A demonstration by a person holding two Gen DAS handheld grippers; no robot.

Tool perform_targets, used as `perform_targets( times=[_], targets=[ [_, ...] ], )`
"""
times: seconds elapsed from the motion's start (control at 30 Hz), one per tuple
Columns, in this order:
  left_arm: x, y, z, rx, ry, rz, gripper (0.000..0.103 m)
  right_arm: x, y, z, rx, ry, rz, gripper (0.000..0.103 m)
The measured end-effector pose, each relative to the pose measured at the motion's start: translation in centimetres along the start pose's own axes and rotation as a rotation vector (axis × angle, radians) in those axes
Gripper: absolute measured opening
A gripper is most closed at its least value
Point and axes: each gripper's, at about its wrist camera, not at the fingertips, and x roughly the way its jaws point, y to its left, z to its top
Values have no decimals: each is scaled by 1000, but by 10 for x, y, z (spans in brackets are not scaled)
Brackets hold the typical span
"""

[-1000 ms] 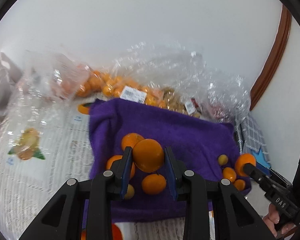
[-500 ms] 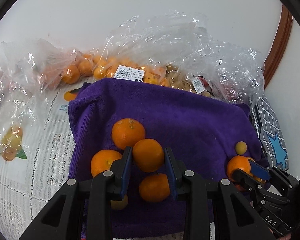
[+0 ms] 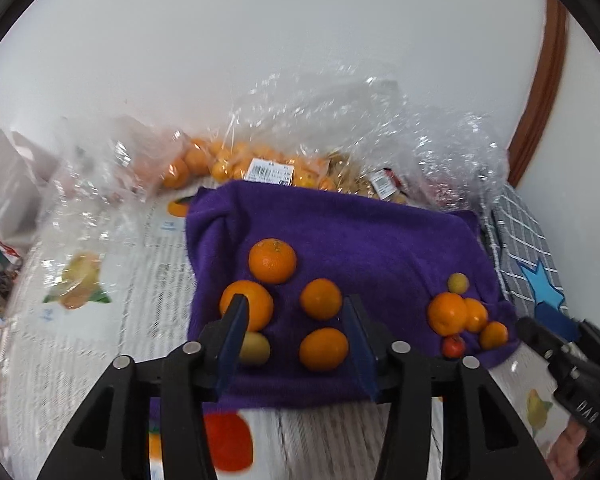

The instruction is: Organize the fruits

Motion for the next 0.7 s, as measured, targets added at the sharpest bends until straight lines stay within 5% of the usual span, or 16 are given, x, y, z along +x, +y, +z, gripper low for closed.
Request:
perform_targets(
  times=[0.13,0.23,0.37,0.7],
  targets=[
    [-37,-7,-12,18,-32,26,69,-38,2,-2,9,-26,-30,55],
    [-60,-13,-22,23,-63,51,71,-68,3,-7,20,-42,-61,57],
    [-90,-20,-35,19,-92,41,79,-101,1,-17,45,-65,-88,85],
    [-138,-35,-59,37,-131,63,84,-158,3,-40,57,-116,-126,93]
  ],
)
